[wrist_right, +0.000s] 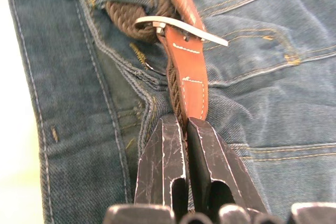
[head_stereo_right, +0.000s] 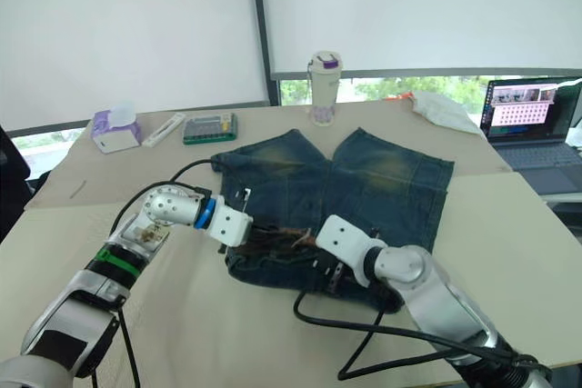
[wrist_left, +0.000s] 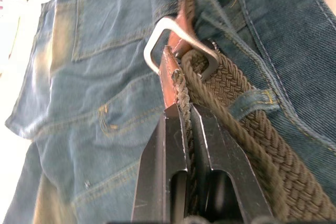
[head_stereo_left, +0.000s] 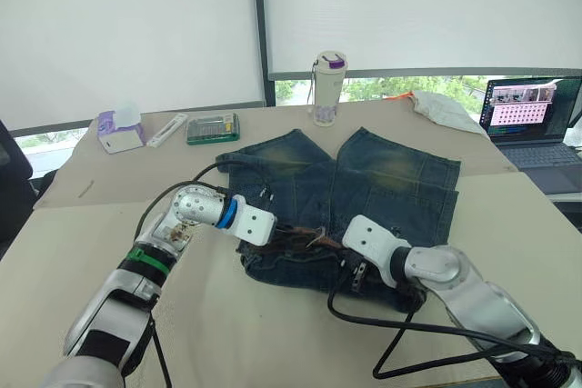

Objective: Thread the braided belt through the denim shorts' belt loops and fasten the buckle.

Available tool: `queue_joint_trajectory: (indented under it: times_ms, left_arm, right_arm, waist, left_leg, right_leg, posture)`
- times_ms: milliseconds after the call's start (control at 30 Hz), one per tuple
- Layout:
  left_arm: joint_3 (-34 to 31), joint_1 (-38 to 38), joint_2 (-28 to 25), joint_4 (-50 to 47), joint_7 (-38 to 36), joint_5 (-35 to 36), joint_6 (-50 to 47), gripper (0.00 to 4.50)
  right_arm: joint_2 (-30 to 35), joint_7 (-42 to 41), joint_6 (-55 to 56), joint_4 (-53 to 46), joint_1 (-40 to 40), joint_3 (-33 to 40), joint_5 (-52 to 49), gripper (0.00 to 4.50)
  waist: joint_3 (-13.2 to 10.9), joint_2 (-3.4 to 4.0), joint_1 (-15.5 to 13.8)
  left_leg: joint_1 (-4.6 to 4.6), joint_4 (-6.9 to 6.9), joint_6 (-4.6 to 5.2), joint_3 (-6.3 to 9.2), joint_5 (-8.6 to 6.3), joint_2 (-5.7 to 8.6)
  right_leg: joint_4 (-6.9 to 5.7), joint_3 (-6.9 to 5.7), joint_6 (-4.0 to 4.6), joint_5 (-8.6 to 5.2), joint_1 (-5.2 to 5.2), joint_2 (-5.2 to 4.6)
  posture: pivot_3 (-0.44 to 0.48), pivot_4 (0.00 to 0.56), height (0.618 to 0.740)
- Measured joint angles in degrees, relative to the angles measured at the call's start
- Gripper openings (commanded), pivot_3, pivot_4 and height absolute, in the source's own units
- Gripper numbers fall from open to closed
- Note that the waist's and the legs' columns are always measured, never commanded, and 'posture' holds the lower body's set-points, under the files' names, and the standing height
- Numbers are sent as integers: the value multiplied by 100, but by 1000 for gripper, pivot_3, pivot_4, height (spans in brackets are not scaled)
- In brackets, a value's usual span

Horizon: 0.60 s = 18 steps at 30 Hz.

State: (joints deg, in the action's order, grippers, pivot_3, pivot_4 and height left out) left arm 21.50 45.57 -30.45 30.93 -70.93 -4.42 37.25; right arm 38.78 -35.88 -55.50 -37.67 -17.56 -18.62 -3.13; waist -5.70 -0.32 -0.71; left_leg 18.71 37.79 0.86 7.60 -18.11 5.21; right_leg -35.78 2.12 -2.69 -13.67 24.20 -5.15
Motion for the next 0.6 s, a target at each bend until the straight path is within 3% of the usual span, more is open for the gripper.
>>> queue_joint_trajectory:
  times_ms: [200,467,500,567,600]
  left_arm:
    - [110,242,385,299,-205,39,179,0]
    - [-34,28,697,149,-214,274,-516,0]
    - [-37,-49,745,105,-171,272,-554,0]
    - [-28,-181,838,38,-118,269,-653,0]
    - [-30,-218,878,-14,-76,267,-737,0]
  right_arm:
    - [-202,117,-94,-46,75,108,-72,23]
    - [-255,218,-79,-50,180,126,-50,23]
    - [-180,202,-9,-74,275,136,-51,874]
    - [1,156,127,-158,398,179,-46,1422]
    - [28,142,143,-240,493,305,-70,1422]
  waist:
    - [0,-1,15]
    - [0,0,17]
    - [0,0,6]
    - [0,0,-4]
    - [0,-1,-14]
  left_leg:
    - [2,2,0,-1,0,0]
    - [1,2,0,0,0,0]
    - [1,3,0,0,0,2]
    - [2,5,1,0,0,5]
    - [2,7,1,2,0,5]
  right_leg:
    - [-4,0,0,0,2,4]
    - [-8,-1,0,0,1,5]
    - [-7,-2,0,0,-1,3]
    - [-5,-2,0,0,-2,1]
    - [-3,-4,0,0,-3,2]
  posture:
    - [0,150,740]
    - [0,150,740]
    - [0,150,740]
    - [0,150,740]
    - [0,150,740]
